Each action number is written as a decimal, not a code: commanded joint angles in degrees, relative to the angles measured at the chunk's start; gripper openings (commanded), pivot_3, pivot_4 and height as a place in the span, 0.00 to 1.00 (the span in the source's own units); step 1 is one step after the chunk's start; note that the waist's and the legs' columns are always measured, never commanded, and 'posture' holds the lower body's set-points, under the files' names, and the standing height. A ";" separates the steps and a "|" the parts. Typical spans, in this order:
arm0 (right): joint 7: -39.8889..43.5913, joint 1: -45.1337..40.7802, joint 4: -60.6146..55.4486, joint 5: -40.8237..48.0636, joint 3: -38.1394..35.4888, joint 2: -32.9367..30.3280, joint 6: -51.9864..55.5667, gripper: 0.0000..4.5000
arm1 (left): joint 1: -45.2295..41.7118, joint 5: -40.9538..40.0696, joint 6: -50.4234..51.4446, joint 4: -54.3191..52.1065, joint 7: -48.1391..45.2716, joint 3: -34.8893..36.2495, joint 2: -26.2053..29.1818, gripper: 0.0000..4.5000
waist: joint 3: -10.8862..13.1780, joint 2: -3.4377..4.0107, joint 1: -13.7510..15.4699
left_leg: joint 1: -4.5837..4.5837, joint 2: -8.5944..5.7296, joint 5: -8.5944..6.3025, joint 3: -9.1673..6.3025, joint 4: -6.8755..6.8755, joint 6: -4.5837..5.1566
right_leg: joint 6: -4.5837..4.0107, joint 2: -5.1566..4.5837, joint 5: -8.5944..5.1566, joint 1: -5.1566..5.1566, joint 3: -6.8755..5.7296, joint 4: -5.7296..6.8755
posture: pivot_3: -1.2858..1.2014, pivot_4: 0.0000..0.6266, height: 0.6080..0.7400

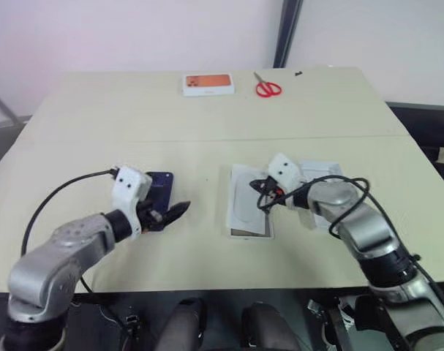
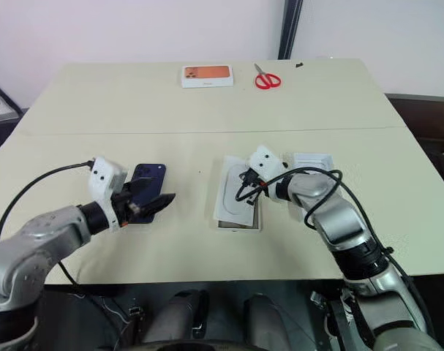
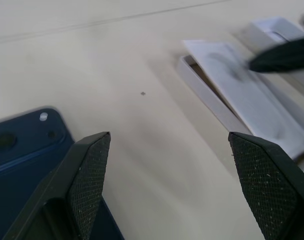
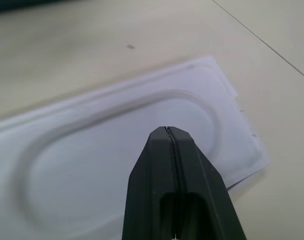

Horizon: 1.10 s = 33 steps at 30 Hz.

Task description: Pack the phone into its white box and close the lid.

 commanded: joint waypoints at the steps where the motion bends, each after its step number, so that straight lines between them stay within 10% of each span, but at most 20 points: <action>1: -2.39 -3.88 2.73 -3.46 1.63 2.74 -0.62 0.01 | 3.97 5.67 -11.44 0.41 -6.50 -1.18 3.17 0.88 | 0.00 0.00 -0.19 | 0.00 0.00 -0.01 0.00 -0.01 0.01 | 0.00 -0.01 0.00 0.00 0.01 0.00 | 0.52 0.24 1.00; 33: 14.27 0.45 -6.07 -6.41 4.97 -4.93 -7.96 0.01 | 11.47 6.32 -18.56 0.70 -13.17 -2.46 4.06 0.88 | 0.01 0.04 -0.39 | 0.01 0.01 -0.24 -0.04 -0.03 0.42 | 0.00 -0.02 0.01 0.04 -0.03 -0.01 | 0.52 0.24 1.00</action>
